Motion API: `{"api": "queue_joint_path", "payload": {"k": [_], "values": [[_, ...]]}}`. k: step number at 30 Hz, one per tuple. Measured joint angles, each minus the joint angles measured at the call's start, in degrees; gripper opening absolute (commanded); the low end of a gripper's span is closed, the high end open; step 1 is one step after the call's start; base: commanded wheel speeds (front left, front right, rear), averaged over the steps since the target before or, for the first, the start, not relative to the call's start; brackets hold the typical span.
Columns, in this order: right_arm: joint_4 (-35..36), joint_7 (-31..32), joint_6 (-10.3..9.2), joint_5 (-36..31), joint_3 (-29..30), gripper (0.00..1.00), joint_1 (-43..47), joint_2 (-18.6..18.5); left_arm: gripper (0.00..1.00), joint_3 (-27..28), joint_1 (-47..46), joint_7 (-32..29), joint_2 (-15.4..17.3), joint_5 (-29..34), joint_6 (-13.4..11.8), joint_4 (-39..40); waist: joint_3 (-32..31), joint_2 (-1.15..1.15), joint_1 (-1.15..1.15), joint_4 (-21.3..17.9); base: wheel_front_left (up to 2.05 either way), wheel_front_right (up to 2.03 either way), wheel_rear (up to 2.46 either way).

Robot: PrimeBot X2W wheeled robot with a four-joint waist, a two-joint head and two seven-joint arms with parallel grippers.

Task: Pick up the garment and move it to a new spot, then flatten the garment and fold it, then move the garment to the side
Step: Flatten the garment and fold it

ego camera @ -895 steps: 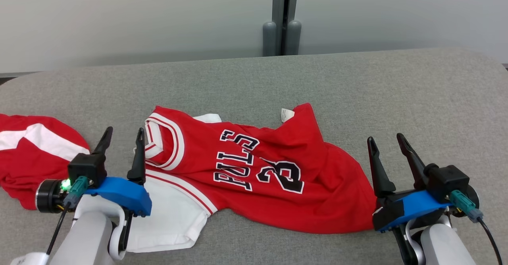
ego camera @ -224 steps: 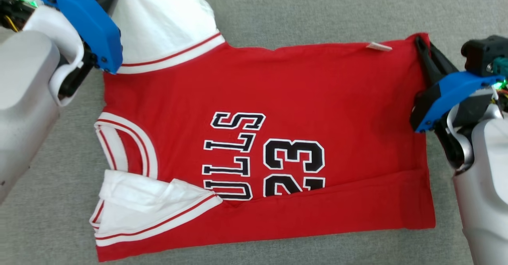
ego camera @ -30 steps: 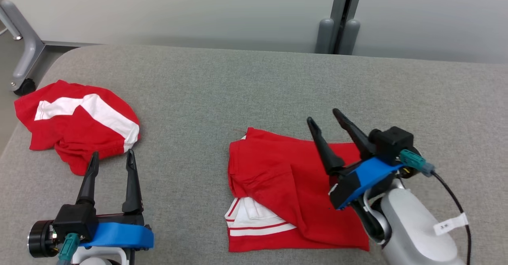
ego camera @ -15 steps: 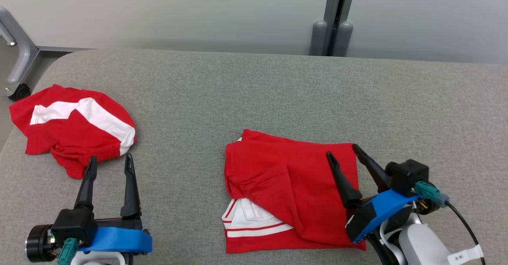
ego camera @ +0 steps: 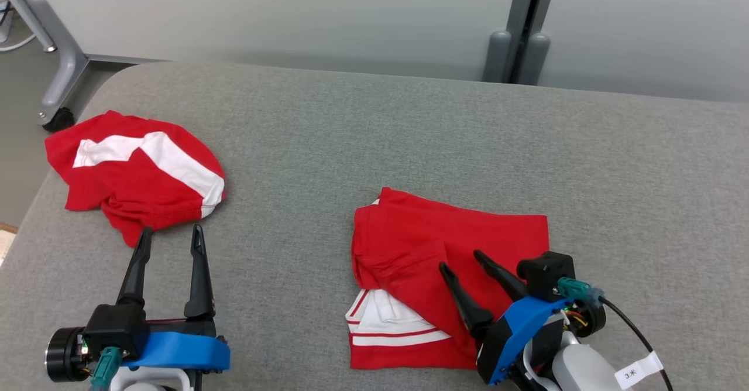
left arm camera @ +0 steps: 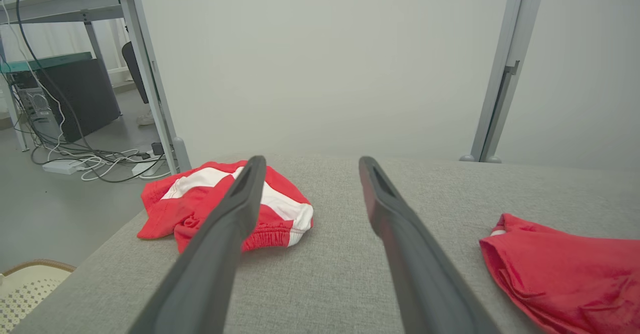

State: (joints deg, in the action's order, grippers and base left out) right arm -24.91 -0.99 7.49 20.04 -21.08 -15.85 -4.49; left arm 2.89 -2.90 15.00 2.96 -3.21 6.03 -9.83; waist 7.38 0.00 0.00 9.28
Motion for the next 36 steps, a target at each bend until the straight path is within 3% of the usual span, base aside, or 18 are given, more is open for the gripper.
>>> {"api": "queue_joint_path", "payload": {"k": [10, 12, 13, 28, 30, 31, 36], "values": [[-6.76, -1.19, 0.00, 2.88, -4.16, 1.00, -2.77, 0.58, 1.00, -0.93, -0.74, 0.00, -0.01, -0.93, -0.15, -0.58, 0.85, 0.00, 0.00, 2.30, 0.00, 0.00, 0.00], [-7.59, -2.13, 0.00, 3.55, -5.16, 0.08, -3.51, 0.68, 1.00, -1.24, -0.77, 0.00, -0.01, -1.00, -0.18, -0.63, 0.96, 0.00, 0.00, 2.56, 0.00, 0.00, 0.00], [-7.67, -2.81, 0.00, 3.92, -5.81, 0.00, -3.88, 0.73, 1.00, -1.34, -0.80, 0.00, -0.01, -1.21, -0.20, -0.65, 0.99, 0.00, 0.00, 2.65, 0.00, 0.00, 0.00], [-7.44, -6.83, 0.00, 7.04, -17.02, 0.00, -3.31, 0.92, 1.00, -1.66, -0.70, 0.00, -0.01, -1.26, -0.55, -0.91, 0.19, 0.00, 0.00, 2.02, 0.00, 0.00, 0.00], [-7.06, -6.79, 0.00, 7.40, -18.69, 0.75, -3.16, 0.73, 1.00, -1.69, -0.70, 0.00, -0.01, -1.24, -0.45, -0.96, 0.17, 0.00, 0.00, 1.86, 0.00, 0.00, 0.00], [-6.91, -6.68, 0.00, 7.71, -19.48, 1.00, -2.99, 0.66, 1.00, -1.70, -0.70, 0.00, -0.01, -1.24, -0.44, -0.98, 0.15, 0.00, 0.00, 1.78, 0.00, 0.00, 0.00], [-5.50, -7.27, 0.00, 8.98, -22.18, 1.00, -2.53, 0.07, 1.00, -1.67, -0.53, 0.01, -0.01, -1.07, -0.42, -1.16, -0.24, 0.00, 0.00, 1.36, 0.00, 0.00, 0.00]]}}
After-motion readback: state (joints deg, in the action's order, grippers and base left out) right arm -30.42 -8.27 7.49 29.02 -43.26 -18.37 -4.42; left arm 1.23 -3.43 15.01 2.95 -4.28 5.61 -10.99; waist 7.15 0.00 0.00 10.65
